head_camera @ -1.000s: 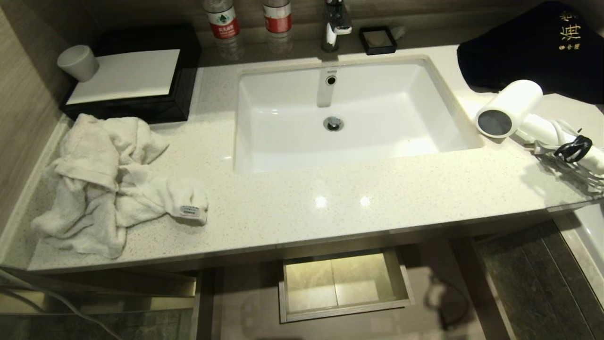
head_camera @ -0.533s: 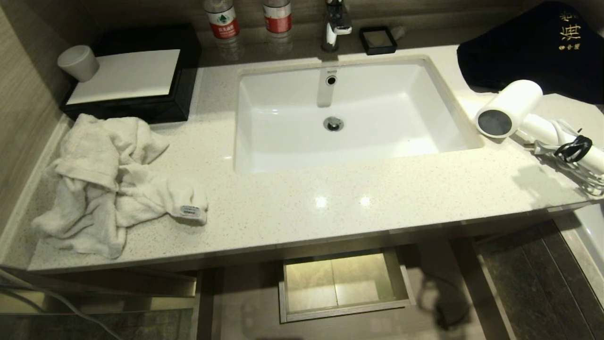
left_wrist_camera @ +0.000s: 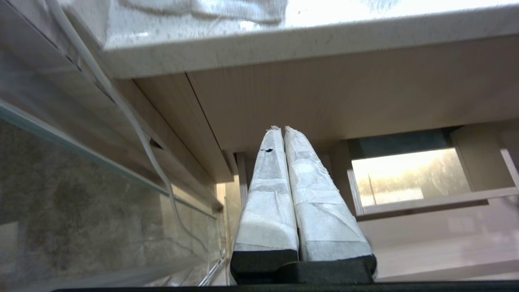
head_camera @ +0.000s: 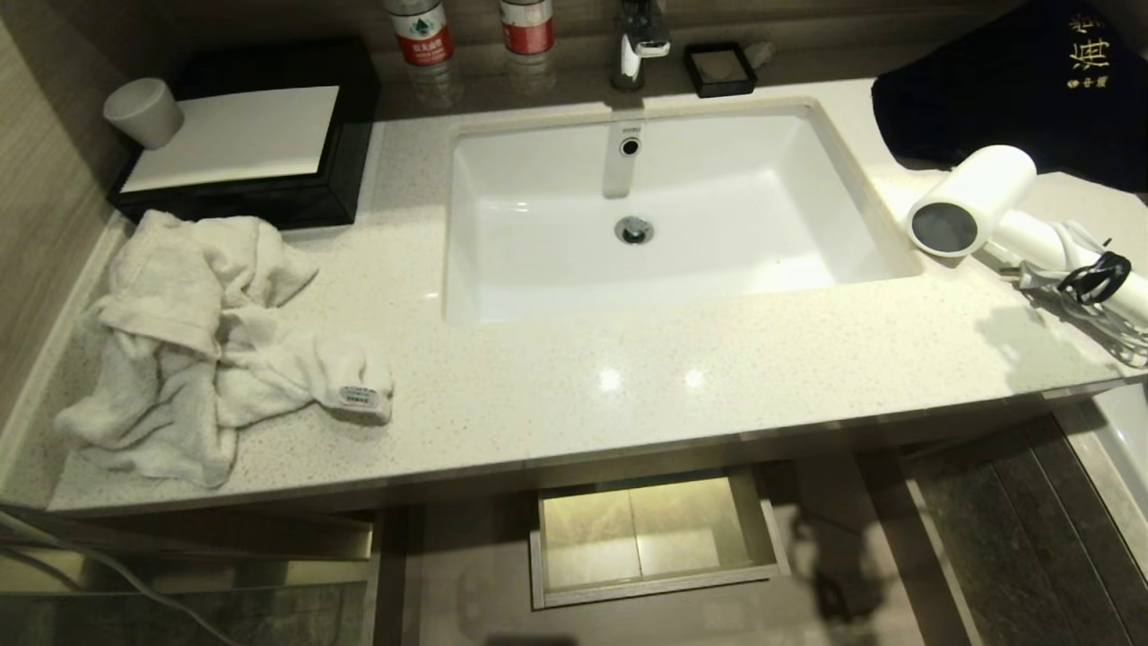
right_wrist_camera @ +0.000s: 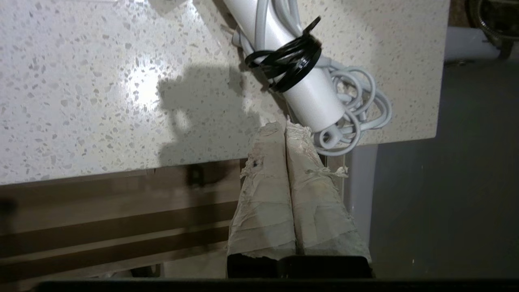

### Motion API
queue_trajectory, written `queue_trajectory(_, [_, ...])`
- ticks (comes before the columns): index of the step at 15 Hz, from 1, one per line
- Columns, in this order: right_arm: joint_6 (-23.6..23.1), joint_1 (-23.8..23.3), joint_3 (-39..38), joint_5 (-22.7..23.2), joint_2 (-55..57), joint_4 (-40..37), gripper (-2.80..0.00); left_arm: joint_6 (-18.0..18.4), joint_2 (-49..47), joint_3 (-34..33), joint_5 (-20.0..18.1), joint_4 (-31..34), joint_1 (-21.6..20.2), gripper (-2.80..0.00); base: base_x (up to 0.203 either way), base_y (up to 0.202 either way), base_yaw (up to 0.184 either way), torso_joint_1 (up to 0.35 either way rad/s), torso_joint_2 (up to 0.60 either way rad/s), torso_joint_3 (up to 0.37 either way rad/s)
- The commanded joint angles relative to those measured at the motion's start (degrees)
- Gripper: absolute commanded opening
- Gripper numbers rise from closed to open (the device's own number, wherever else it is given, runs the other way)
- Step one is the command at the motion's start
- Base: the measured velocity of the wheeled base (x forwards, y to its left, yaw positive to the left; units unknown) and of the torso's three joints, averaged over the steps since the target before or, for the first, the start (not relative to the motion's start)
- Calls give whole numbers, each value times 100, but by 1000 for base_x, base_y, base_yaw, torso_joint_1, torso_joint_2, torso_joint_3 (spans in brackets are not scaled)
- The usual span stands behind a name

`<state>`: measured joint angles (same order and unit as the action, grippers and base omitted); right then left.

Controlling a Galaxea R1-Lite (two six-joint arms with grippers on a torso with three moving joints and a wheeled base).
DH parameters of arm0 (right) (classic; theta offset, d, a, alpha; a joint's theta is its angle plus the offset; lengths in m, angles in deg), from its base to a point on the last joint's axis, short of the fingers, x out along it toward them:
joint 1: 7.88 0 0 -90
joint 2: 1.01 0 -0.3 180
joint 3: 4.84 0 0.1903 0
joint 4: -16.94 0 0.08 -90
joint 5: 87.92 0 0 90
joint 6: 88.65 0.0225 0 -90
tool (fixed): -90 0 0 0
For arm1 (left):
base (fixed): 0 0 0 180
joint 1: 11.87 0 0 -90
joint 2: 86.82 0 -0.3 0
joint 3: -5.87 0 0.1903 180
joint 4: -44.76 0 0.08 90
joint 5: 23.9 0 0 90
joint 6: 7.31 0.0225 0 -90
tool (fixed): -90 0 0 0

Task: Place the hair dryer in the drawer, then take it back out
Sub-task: Close the drawer

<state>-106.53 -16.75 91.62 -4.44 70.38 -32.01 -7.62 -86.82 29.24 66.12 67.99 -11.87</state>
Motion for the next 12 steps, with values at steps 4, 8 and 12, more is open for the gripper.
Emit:
queue_trajectory(4, [-75, 25, -41, 151, -64, -7, -280, -5, 0, 9, -2, -4, 0, -280, 0, 0, 0, -321, 193, -117])
queue_trajectory(8, [-84, 17, -50, 151, -99, 35, -280, -5, -9, 0, 1, -4, 0, -280, 0, 0, 0, -343, 173, -163])
queue_trajectory(12, [-24, -67, -134, 636, -173, 3, -280, -5, 0, 8, 7, -4, 0, -280, 0, 0, 0, -329, 126, -203])
